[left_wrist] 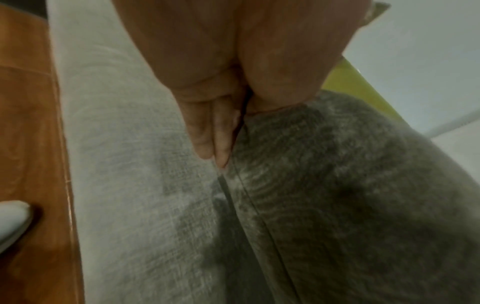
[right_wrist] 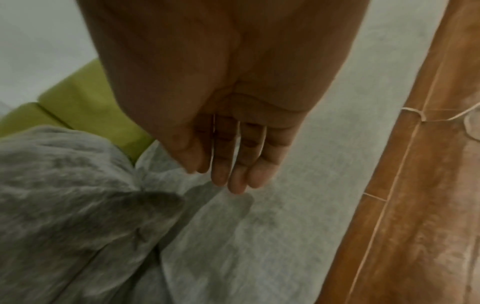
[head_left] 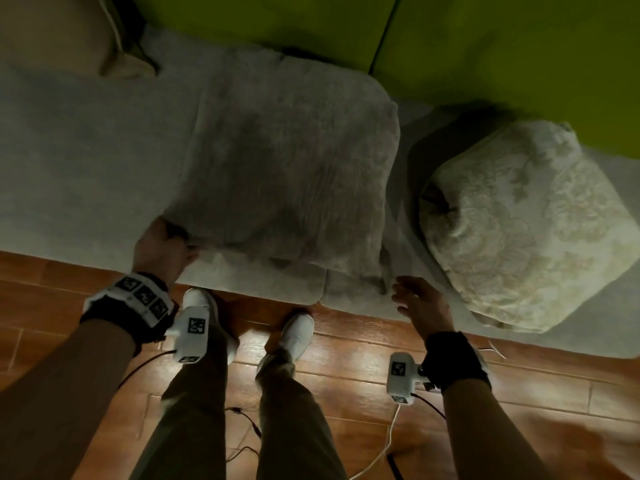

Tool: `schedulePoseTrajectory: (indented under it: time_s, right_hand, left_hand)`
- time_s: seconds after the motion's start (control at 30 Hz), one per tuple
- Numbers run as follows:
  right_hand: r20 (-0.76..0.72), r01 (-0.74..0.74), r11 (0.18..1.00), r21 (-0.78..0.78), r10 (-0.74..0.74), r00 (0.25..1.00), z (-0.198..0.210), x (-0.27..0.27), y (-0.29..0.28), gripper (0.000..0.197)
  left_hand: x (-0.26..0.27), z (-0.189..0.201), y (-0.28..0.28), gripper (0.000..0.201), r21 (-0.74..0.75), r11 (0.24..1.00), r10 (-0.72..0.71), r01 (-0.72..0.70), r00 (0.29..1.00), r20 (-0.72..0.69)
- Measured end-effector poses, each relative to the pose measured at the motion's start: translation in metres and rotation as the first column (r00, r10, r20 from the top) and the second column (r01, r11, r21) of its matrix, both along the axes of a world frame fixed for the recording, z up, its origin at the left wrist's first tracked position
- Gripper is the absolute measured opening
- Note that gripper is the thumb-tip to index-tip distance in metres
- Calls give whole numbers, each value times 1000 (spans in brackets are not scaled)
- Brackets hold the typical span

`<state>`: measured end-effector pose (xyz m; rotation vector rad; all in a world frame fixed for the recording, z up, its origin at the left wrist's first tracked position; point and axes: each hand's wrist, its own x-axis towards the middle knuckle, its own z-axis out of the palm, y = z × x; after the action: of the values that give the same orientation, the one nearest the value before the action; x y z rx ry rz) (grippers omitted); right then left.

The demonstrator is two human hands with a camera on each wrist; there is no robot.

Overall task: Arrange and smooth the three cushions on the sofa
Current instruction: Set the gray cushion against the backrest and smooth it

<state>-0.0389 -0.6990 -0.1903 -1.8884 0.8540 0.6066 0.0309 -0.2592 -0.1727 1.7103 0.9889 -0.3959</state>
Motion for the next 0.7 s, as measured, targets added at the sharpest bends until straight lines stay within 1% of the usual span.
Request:
schedulePoseTrajectory:
  time_s: [0.07, 0.1, 0.13, 0.2, 0.3, 0.37, 0.43, 0.47, 0.5, 0.53, 0.57, 0.6, 0.67, 0.7]
  right_hand:
    - [39, -2, 994, 111, -2, 999, 2, 10, 15, 26]
    - [36, -7, 987, 158, 2, 999, 1, 15, 22, 29]
    - [28, -6, 981, 195, 1, 1000, 1, 20, 28, 26]
    - [19, 3, 979, 204, -7, 1000, -2, 27, 38, 16]
    - [45, 58, 984, 167, -67, 997, -10, 31, 38, 13]
    - [62, 81, 985, 156, -91, 994, -10, 30, 36, 13]
    - [61, 88, 982, 169, -99, 993, -8, 28, 37, 12]
    - [56, 92, 978, 188, -104, 993, -5, 27, 38, 15]
    - [58, 97, 972, 214, -112, 992, -3, 26, 39, 18]
    - [61, 91, 969, 230, -108, 992, -2, 24, 39, 21]
    - [61, 67, 974, 218, -82, 995, -4, 22, 37, 24]
    - [58, 41, 979, 198, -54, 997, -5, 20, 35, 30]
    - [45, -34, 988, 151, 27, 999, -6, 15, 29, 43]
    - [37, -82, 990, 115, 79, 996, -6, 14, 27, 46]
  left_hand:
    - [-11, 8, -8, 18, -42, 984, 176, -172, 980, 91]
    - [-17, 11, -11, 12, -56, 972, 232, -226, 963, 136]
    - [-22, 14, -14, 13, -73, 965, 260, -251, 949, 178]
    - [-31, 22, -16, 15, -123, 947, 320, -297, 909, 267]
    - [-32, 30, -16, 17, -232, 916, 388, -327, 872, 299]
    - [-26, 34, -14, 20, -335, 883, 422, -328, 868, 261]
    - [-19, 36, -8, 14, -404, 859, 398, -314, 907, 139]
    - [-15, 37, -4, 15, -416, 860, 360, -296, 929, 85]
    - [-12, 38, -1, 18, -406, 874, 319, -268, 946, 61]
    - [-10, 38, 1, 17, -368, 898, 283, -239, 957, 70]
    - [-8, 37, 2, 10, -309, 925, 263, -221, 959, 101]
    - [-7, 36, 4, 4, -255, 941, 264, -224, 955, 135]
    - [-7, 32, 8, 11, -182, 949, 288, -257, 943, 170]
    - [-8, 30, 10, 11, -164, 945, 308, -281, 937, 166]
